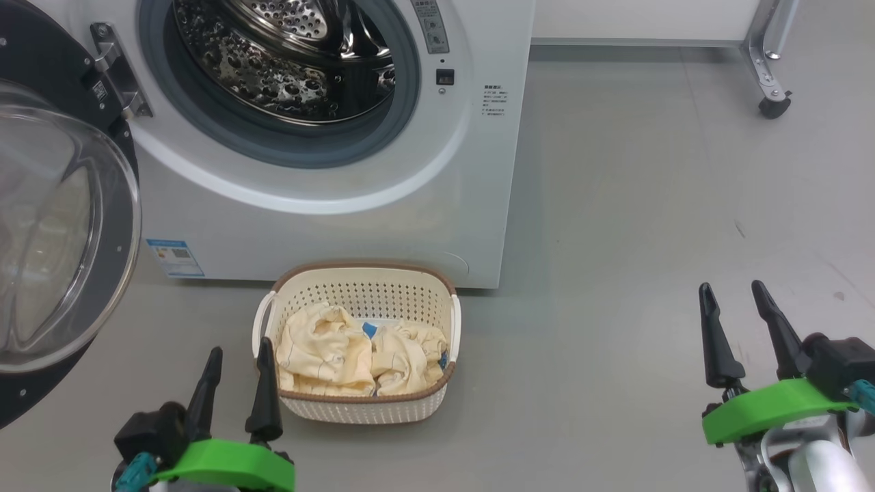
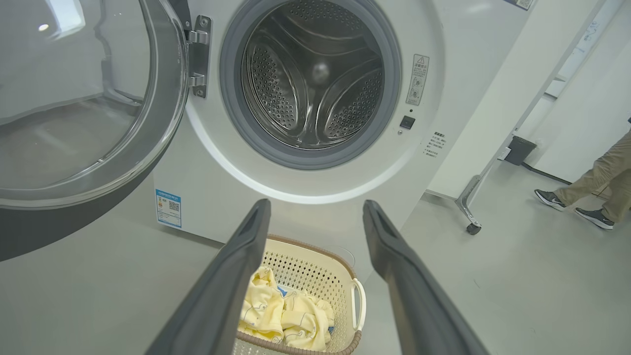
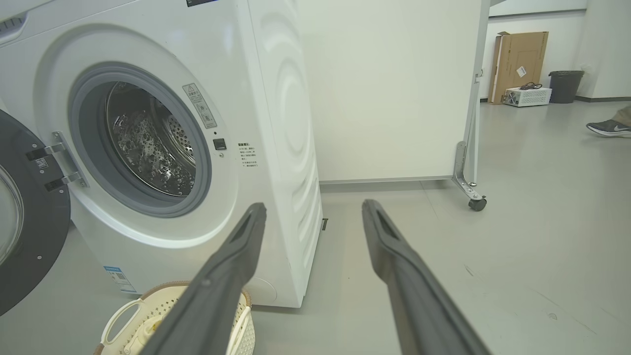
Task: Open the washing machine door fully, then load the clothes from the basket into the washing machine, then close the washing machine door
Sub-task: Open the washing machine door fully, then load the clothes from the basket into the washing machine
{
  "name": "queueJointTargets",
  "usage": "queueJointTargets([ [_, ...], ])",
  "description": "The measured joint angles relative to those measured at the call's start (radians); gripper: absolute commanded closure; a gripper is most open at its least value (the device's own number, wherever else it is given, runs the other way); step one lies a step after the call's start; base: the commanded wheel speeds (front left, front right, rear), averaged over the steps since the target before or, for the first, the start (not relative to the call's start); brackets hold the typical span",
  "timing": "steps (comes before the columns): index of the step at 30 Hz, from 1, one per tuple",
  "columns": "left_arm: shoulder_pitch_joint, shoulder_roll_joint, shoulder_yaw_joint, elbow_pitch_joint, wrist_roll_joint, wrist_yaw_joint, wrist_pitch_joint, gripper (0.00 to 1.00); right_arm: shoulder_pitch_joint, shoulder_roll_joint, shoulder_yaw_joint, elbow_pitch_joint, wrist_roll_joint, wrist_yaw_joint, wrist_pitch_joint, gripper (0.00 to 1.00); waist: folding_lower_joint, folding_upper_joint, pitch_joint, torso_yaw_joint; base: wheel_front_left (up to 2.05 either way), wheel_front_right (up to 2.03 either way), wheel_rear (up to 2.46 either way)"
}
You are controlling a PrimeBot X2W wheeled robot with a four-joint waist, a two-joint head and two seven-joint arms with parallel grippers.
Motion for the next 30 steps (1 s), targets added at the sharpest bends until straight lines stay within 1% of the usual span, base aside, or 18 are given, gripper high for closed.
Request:
queueJointTargets([
  [20, 0.000, 0.001, -0.022, 0.013, 0.008, 0.000, 0.000, 0.00, 0.000, 0.004, 0.000, 0.007, 0.000, 0.000, 0.000, 0.00, 0.0000, 0.0000, 0.000, 0.005, 0.00, 0.00, 0.00],
  [26, -0.001, 0.010, -0.053, 0.014, -0.026, 0.000, 0.000, 0.00, 0.000, 0.006, 0.000, 0.009, 0.000, 0.000, 0.000, 0.00, 0.0000, 0.0000, -0.001, 0.005, 0.02, -0.02, 0.00],
  [28, -0.001, 0.017, -0.073, 0.016, -0.056, 0.000, 0.000, 0.00, 0.000, 0.006, 0.000, 0.010, 0.000, 0.000, 0.000, 0.00, 0.0000, 0.0000, -0.001, 0.006, 0.35, -0.35, 0.00],
  [30, -0.001, 0.017, -0.072, 0.019, -0.076, -0.005, 0.000, 0.00, 0.000, 0.006, 0.000, 0.014, -0.002, 0.000, 0.000, 0.00, 0.0000, 0.0000, -0.002, 0.007, 0.62, -0.62, 0.00],
])
